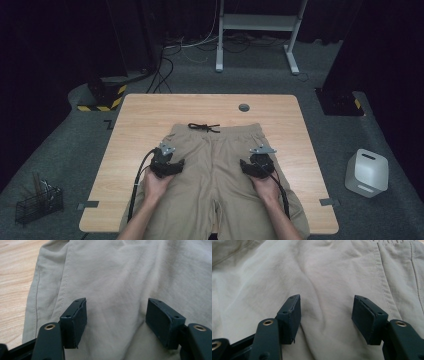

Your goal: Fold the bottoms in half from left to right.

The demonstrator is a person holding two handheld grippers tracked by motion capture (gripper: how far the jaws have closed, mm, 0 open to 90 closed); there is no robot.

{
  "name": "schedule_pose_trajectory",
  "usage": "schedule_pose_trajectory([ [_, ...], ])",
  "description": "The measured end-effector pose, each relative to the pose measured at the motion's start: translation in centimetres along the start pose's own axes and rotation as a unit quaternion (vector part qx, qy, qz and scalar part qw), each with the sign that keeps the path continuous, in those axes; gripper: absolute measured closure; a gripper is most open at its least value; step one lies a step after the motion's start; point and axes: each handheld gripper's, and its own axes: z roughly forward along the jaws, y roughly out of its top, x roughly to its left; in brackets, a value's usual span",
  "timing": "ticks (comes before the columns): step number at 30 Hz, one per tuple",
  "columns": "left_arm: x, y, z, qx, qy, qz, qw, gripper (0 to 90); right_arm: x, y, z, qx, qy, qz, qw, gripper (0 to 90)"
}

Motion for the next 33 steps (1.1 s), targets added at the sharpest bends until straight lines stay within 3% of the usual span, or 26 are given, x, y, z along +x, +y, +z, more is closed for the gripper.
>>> schedule_pose_trajectory([
  [4,-0.3,-0.9,-0.4,-0.019,0.000,-0.002,0.9998,33.6,0.3,-0.5,-0.3,-0.004,0.000,-0.005,1.0000,40.1],
  [16,-2.2,-3.4,-3.1,-0.020,-0.004,0.000,0.9998,33.6,1.8,-3.4,-3.1,-0.014,0.004,-0.009,0.9999,39.9],
  [26,-3.4,-5.6,-5.4,-0.024,-0.020,-0.008,0.9995,33.4,3.0,-5.3,-5.3,-0.003,0.015,-0.019,0.9997,38.0],
  [29,-3.1,-5.4,-5.7,-0.016,-0.029,-0.016,0.9993,32.8,2.7,-5.1,-5.7,-0.005,0.040,-0.012,0.9991,40.8],
  [33,-2.1,-3.9,-6.0,-0.026,-0.026,-0.011,0.9993,32.0,2.1,-4.1,-6.0,-0.033,0.025,-0.012,0.9991,38.8],
])
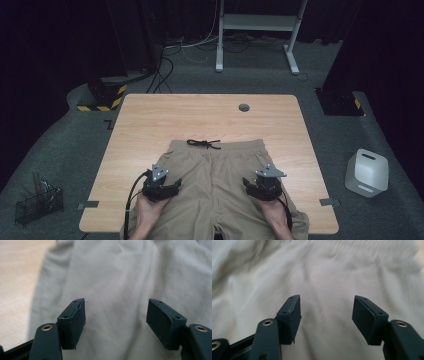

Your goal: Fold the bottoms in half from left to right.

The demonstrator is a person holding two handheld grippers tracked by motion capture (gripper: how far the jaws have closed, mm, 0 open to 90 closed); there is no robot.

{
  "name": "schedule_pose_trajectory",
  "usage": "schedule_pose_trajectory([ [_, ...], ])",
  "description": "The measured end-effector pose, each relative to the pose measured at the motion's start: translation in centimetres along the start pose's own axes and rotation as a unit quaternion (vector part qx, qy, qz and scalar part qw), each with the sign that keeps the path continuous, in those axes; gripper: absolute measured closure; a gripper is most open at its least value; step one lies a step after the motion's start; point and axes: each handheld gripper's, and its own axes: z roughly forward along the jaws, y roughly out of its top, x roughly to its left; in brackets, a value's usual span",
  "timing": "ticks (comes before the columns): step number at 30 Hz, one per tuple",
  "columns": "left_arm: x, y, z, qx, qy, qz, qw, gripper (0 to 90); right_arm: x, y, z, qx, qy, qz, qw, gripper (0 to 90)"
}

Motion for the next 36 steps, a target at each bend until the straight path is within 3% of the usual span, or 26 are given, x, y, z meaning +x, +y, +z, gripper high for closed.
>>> schedule_pose_trajectory([
  [5,1.8,2.3,0.4,-0.008,0.006,-0.005,0.9999,32.4,-1.2,0.9,1.1,-0.004,-0.005,-0.003,1.0000,37.0],
  [10,3.3,3.8,1.6,-0.002,0.025,-0.004,0.9997,32.4,-1.3,0.3,2.5,0.017,0.000,-0.015,0.9997,37.8],
  [17,5.5,4.8,4.3,0.022,0.034,-0.035,0.9986,32.7,-1.3,0.4,2.7,0.020,0.000,-0.013,0.9997,38.6],
  [23,6.4,5.0,5.9,0.033,0.030,-0.059,0.9973,33.7,-1.3,0.5,3.0,0.019,0.002,-0.018,0.9997,39.9],
  [27,6.7,4.9,6.3,0.046,0.021,-0.061,0.9969,39.2,-1.3,0.7,3.1,0.019,0.003,-0.019,0.9996,39.9],
  [33,6.6,4.8,6.3,0.043,0.020,-0.050,0.9976,50.1,-1.3,0.7,3.1,0.019,0.003,-0.019,0.9996,39.9],
  [36,6.4,4.8,6.3,0.046,0.019,-0.040,0.9980,59.9,-1.2,0.7,3.1,0.020,0.003,-0.018,0.9996,39.9],
])
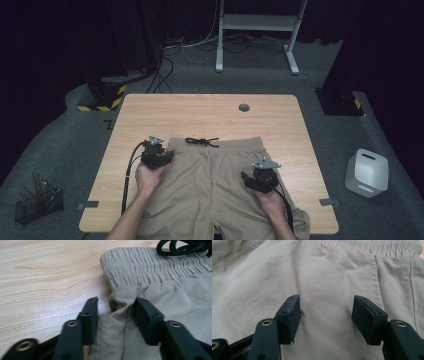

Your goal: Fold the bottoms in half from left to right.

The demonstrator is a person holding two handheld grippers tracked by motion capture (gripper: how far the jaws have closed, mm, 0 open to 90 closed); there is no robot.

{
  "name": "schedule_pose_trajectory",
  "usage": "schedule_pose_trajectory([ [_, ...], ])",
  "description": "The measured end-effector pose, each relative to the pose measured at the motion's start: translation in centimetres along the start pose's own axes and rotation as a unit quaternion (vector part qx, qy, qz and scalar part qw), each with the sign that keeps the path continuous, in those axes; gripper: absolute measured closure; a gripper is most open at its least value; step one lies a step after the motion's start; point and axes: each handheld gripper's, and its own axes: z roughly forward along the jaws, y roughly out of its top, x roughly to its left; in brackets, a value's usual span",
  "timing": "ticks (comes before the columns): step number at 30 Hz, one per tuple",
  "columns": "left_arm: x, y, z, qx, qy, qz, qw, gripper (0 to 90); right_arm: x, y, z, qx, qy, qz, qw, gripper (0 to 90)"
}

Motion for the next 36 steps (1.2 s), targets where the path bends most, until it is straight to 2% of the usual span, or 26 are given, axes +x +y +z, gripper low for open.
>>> schedule_pose_trajectory([
  [5,0.0,0.2,0.0,0.007,-0.014,0.006,0.9999,75.7,0.0,0.0,0.0,-0.001,0.000,-0.002,1.0000,39.9],
  [8,0.2,0.2,0.0,0.009,-0.030,-0.002,0.9995,81.0,0.0,0.0,0.0,-0.001,0.000,-0.003,1.0000,39.9],
  [11,0.4,0.2,-0.1,0.010,-0.036,-0.007,0.9993,84.2,0.0,0.0,0.0,-0.001,0.000,-0.002,1.0000,39.9],
  [18,0.4,0.4,-0.7,-0.004,-0.048,-0.013,0.9988,86.7,0.0,0.0,0.0,-0.002,0.000,-0.004,1.0000,40.0],
  [22,0.6,0.6,-1.3,-0.008,-0.048,-0.007,0.9988,87.0,0.1,0.1,0.1,-0.002,0.000,-0.002,1.0000,40.2],
  [25,0.9,0.7,-1.4,-0.013,-0.051,-0.015,0.9985,87.2,0.3,0.3,0.3,-0.002,-0.001,-0.001,1.0000,40.3],
  [29,1.2,0.8,-1.8,-0.016,-0.050,-0.015,0.9985,87.3,0.6,0.5,0.6,-0.002,0.000,-0.002,1.0000,40.4],
  [36,1.7,1.1,-3.4,-0.041,-0.057,-0.027,0.9971,87.4,1.2,0.9,1.0,-0.002,0.004,-0.006,1.0000,40.5],
])
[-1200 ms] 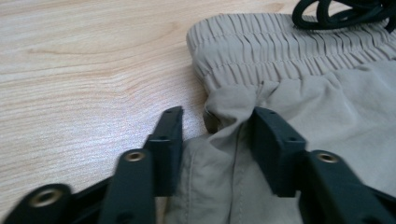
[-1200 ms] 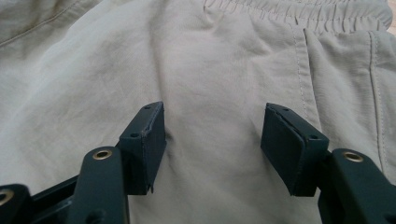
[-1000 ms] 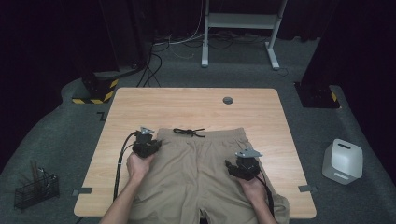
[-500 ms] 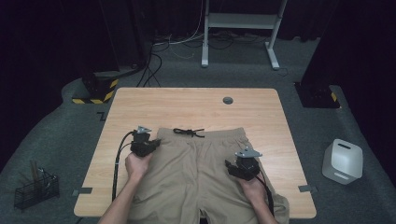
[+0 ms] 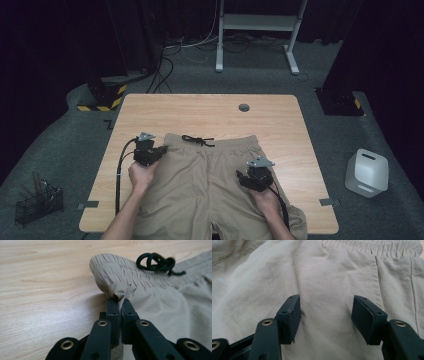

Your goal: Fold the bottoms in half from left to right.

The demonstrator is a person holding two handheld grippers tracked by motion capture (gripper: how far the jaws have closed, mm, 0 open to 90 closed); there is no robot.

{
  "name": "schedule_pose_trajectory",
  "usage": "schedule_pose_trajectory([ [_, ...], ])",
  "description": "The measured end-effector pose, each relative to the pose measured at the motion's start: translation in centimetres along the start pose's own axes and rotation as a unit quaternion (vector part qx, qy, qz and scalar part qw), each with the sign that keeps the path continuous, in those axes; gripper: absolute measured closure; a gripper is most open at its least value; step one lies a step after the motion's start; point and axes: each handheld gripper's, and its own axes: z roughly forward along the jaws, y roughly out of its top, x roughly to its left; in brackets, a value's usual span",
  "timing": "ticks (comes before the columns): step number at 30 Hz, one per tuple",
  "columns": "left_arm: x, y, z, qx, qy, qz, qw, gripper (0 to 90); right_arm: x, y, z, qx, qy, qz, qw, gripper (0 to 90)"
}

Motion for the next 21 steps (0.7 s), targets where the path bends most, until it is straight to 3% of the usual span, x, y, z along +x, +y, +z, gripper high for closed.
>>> schedule_pose_trajectory([
  [10,0.6,0.6,-1.6,-0.023,-0.013,-0.023,0.9994,87.6,1.0,0.8,0.9,0.000,0.008,-0.007,0.9999,40.6],
  [18,-0.9,2.0,-2.8,-0.042,-0.037,-0.010,0.9984,87.6,1.1,1.5,1.4,0.004,0.007,-0.002,1.0000,43.0],
  [21,-1.3,2.4,-3.0,-0.042,-0.038,-0.001,0.9984,87.6,1.1,2.0,0.1,-0.003,0.002,-0.001,1.0000,43.0],
])
